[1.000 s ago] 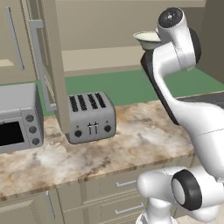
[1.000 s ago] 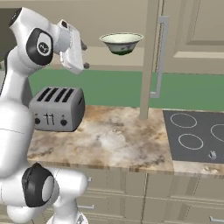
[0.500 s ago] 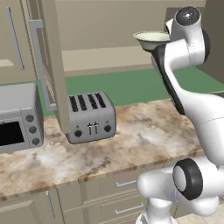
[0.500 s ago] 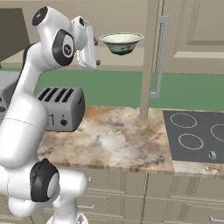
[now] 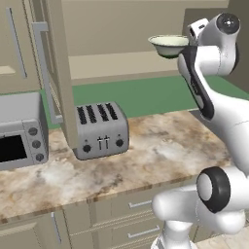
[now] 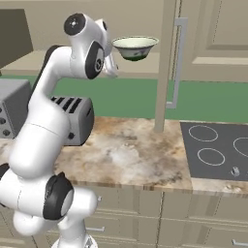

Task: Move the bowls from the cabinet to the plates on the dining table.

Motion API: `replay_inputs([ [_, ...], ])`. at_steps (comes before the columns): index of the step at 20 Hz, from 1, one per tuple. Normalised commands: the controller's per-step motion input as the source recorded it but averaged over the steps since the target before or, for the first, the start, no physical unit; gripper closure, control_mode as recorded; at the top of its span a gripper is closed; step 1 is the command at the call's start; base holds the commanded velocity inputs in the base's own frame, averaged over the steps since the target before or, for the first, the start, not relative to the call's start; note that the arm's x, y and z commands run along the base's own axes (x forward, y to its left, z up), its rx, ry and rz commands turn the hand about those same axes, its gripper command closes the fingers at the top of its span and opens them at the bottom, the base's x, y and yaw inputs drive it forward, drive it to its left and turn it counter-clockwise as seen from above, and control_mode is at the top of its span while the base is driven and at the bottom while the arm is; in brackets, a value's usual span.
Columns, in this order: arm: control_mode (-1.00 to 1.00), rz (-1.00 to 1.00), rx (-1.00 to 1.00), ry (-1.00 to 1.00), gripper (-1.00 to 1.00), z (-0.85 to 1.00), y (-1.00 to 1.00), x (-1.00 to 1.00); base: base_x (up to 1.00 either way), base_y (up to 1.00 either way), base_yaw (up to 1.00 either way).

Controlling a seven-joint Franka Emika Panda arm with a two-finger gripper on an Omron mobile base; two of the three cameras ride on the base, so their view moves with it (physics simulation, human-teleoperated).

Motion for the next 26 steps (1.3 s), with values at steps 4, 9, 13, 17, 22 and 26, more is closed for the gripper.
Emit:
replay_inputs([
  [4,-1.0,0.15,0.03,-0.01,-1.0,0.0,0.0,0.26,0.0,0.0,0.0],
  [9,-1.0,0.1,0.01,0.0,-1.0,0.0,0.0,0.29,0.0,0.0,0.0],
  [13,-1.0,0.03,0.0,0.0,-1.0,0.0,0.0,0.36,0.0,0.0,0.0],
  [17,-1.0,0.01,0.0,0.0,-1.0,0.0,0.0,0.31,0.0,0.0,0.0],
  [22,-1.0,0.0,0.0,0.0,-1.0,0.0,0.0,0.41,0.0,0.0,0.0],
  [26,-1.0,0.0,0.0,0.0,-1.0,0.0,0.0,0.38,0.0,0.0,0.0],
])
